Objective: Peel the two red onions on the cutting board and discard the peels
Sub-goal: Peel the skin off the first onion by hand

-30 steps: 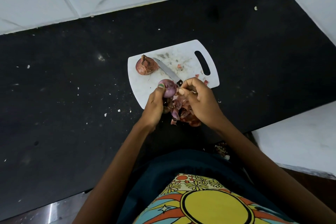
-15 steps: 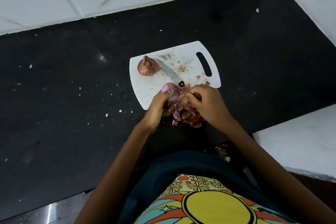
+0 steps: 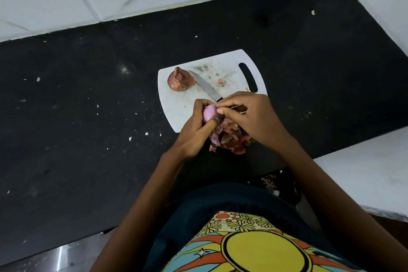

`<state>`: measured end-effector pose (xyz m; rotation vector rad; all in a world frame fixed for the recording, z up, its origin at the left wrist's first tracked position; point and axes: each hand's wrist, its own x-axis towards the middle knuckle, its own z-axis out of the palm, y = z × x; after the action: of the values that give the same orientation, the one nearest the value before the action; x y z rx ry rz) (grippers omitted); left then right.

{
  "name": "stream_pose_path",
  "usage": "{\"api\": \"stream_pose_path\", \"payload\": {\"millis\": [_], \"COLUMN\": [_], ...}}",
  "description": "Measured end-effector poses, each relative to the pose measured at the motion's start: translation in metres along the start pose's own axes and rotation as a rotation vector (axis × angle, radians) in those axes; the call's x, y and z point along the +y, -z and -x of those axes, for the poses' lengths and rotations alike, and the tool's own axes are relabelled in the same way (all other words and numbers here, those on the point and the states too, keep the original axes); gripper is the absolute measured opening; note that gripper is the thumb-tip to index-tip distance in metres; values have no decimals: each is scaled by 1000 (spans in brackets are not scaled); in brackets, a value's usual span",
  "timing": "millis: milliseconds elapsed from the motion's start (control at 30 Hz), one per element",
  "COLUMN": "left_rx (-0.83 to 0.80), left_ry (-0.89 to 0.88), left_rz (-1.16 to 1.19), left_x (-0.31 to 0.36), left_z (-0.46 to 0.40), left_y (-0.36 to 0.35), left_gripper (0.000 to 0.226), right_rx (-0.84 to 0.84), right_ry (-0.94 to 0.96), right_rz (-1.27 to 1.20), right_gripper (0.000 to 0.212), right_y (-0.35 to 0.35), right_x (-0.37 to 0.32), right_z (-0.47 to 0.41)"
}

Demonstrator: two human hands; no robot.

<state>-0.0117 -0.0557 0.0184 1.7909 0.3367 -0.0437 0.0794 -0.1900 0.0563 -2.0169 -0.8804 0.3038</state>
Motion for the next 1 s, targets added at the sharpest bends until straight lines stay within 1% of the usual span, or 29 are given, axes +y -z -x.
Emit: {"api": "stream_pose_path", "payload": {"millis": [100, 200, 400, 533, 667, 767, 833, 900, 1000], "left_rx": [-13, -17, -34, -48, -61, -48, -39, -34, -15], "left_ry": [-8, -17, -19, -6, -6, -19, -26, -25, -22], "left_rz": [-67, -99, -54, -18, -21, -23, -46, -57, -74], "left_x": [0, 0, 3, 1, -1, -1, -1, -2, -2], "left_z": [1, 2, 0, 0, 1, 0, -1, -1, -1], "left_y": [2, 4, 3, 1, -1, 1, 2, 2, 4], "left_gripper": [32, 27, 30, 34, 17, 23, 21, 23, 32], "right_rx": [13, -37, -96, -52, -48, -120, -139, -114, -33], "right_ry": [20, 13, -22, -10, -92, -112, -95, -61, -6], "right_rz": [31, 51, -2, 19, -56, -96, -116, -103, -55], "right_gripper": [16, 14, 11, 8, 8, 14, 21, 22, 16], "right_y": [0, 2, 7, 3, 6, 10, 10, 7, -1], "right_x": [0, 0, -1, 3, 6, 6, 6, 6, 7], "right_z": [1, 0, -1, -1, 0, 0, 1, 2, 4]}}
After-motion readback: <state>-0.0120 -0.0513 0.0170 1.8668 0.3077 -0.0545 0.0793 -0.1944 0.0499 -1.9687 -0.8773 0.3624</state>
